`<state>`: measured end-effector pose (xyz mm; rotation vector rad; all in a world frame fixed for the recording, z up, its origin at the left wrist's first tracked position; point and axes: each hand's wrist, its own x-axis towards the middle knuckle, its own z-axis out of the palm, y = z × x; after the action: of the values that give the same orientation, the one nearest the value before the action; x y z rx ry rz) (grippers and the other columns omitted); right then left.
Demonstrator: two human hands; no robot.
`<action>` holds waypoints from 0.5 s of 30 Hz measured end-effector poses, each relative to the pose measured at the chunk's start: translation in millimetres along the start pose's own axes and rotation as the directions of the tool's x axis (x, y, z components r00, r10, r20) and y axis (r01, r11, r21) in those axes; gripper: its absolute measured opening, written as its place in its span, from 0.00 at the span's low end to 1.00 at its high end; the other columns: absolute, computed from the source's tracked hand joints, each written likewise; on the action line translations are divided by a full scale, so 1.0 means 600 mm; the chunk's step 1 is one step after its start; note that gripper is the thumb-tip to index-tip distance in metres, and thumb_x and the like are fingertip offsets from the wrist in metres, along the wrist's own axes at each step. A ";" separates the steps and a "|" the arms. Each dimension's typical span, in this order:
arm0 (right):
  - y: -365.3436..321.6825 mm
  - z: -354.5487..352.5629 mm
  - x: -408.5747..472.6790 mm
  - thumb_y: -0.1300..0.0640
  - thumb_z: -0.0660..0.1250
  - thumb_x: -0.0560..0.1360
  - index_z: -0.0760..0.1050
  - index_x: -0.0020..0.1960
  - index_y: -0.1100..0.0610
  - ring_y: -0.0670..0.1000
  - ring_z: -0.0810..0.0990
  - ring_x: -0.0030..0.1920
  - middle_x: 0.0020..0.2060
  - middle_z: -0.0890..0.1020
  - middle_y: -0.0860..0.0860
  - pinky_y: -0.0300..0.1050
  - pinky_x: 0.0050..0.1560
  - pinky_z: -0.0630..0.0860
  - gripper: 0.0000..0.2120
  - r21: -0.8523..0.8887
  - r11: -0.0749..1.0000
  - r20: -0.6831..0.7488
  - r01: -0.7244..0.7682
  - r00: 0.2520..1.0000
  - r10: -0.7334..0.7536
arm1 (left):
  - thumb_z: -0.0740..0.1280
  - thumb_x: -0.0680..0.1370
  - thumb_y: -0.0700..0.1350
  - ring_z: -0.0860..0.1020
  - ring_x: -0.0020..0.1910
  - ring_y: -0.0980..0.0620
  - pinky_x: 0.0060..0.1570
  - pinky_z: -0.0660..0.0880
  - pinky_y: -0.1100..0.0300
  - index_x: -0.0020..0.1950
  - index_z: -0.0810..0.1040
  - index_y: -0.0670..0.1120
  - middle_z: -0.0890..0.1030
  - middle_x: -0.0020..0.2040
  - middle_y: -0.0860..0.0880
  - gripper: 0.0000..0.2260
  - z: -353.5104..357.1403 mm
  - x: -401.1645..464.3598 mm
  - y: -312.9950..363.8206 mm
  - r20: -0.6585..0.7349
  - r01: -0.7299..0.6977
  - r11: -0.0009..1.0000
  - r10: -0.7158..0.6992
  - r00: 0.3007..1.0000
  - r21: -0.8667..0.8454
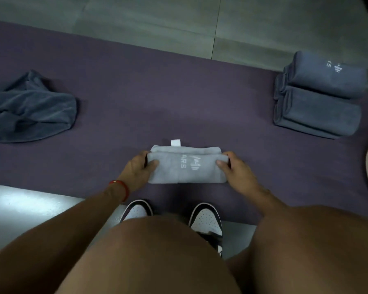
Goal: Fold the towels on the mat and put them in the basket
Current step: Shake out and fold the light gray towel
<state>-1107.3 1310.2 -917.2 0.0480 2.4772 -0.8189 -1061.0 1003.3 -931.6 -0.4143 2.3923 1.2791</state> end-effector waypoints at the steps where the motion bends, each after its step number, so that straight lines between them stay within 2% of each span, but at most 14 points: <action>1: -0.004 0.005 0.014 0.44 0.58 0.83 0.70 0.66 0.52 0.52 0.78 0.52 0.54 0.81 0.51 0.46 0.46 0.71 0.17 0.007 1.000 -0.028 -0.012 1.000 0.012 | 0.62 0.82 0.49 0.78 0.50 0.47 0.50 0.75 0.54 0.61 0.72 0.44 0.80 0.52 0.47 0.11 0.005 0.009 0.002 -0.025 0.020 1.000 -0.020 0.999 -0.007; 3: -0.009 0.020 0.036 0.44 0.57 0.83 0.70 0.66 0.54 0.56 0.80 0.53 0.55 0.81 0.55 0.47 0.46 0.72 0.18 0.005 0.999 -0.079 -0.033 0.996 0.033 | 0.59 0.83 0.51 0.79 0.49 0.44 0.51 0.76 0.51 0.61 0.71 0.43 0.80 0.52 0.44 0.13 0.020 0.028 0.003 -0.098 0.045 0.999 -0.043 0.994 0.015; 7: -0.016 0.052 0.061 0.44 0.54 0.84 0.68 0.63 0.59 0.61 0.81 0.52 0.52 0.82 0.58 0.51 0.48 0.76 0.19 -0.065 0.996 -0.197 -0.060 0.979 0.046 | 0.56 0.84 0.51 0.79 0.45 0.35 0.45 0.76 0.46 0.58 0.70 0.40 0.80 0.46 0.37 0.14 0.050 0.065 0.007 -0.271 0.061 0.987 -0.019 0.962 0.148; 10: -0.020 0.065 0.071 0.44 0.51 0.85 0.66 0.61 0.60 0.62 0.81 0.52 0.52 0.82 0.59 0.50 0.46 0.70 0.19 -0.176 0.980 -0.266 -0.094 0.963 0.045 | 0.55 0.84 0.50 0.78 0.47 0.34 0.43 0.71 0.48 0.58 0.71 0.38 0.78 0.52 0.38 0.16 0.069 0.079 0.013 -0.391 0.075 0.953 0.047 0.919 0.292; 12: -0.025 0.069 0.076 0.43 0.51 0.85 0.65 0.62 0.60 0.64 0.80 0.53 0.53 0.82 0.60 0.52 0.48 0.71 0.20 -0.217 0.966 -0.292 -0.139 0.954 0.072 | 0.55 0.84 0.52 0.78 0.47 0.34 0.42 0.70 0.48 0.58 0.72 0.39 0.78 0.55 0.39 0.17 0.075 0.082 0.017 -0.432 0.124 0.930 0.040 0.901 0.346; 15: -0.032 0.070 0.083 0.42 0.50 0.84 0.66 0.62 0.60 0.64 0.81 0.54 0.53 0.82 0.61 0.53 0.51 0.72 0.21 -0.239 0.952 -0.322 -0.191 0.941 0.108 | 0.55 0.84 0.54 0.79 0.46 0.35 0.41 0.73 0.46 0.56 0.74 0.39 0.81 0.48 0.38 0.18 0.081 0.086 0.016 -0.464 0.170 0.891 0.050 0.884 0.421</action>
<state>-1134.3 1264.2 -959.8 0.2857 2.8119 -0.4314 -1100.7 1045.5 -973.8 -0.7088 2.9383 0.5897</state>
